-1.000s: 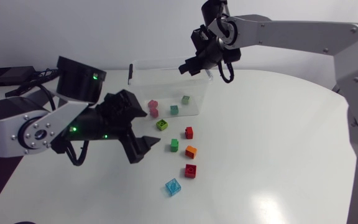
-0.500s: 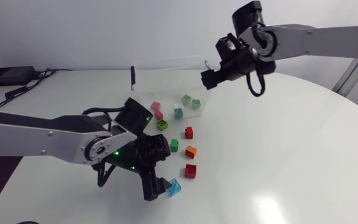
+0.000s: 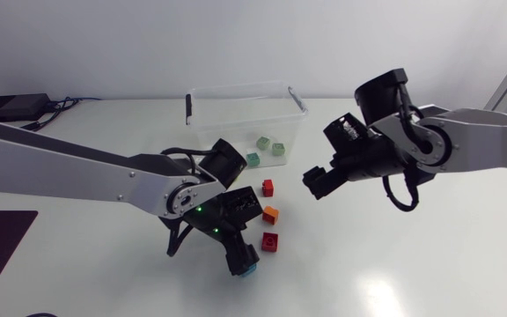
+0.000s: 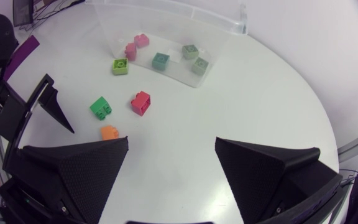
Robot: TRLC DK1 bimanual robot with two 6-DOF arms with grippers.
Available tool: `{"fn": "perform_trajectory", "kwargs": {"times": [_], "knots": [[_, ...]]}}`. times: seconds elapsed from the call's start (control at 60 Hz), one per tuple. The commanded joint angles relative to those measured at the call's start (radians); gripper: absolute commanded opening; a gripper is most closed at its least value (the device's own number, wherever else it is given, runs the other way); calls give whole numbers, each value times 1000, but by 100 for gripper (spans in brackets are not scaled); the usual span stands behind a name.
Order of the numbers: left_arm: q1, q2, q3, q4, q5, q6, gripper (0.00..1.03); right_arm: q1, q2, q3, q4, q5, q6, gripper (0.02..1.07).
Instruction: Place the duplo bricks in the container
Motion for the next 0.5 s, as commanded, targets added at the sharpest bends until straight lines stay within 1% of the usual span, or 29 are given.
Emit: {"fn": "perform_trajectory", "kwargs": {"times": [0.0,0.117,0.283,0.383,0.483], "knots": [[-11,34,32,-34,-13,-43,91,7,-70,-24,-1,-4,-32,103],[-16,38,46,-82,-23,-50,91,28,-125,-56,-19,-3,-35,103],[-19,43,57,-139,-30,-55,91,45,-150,-102,-32,1,-34,103],[-24,43,58,-166,-33,-55,92,56,-151,-135,-29,4,-34,103],[-24,28,58,-169,-33,-55,92,62,-153,-153,-27,5,-37,103]]}}
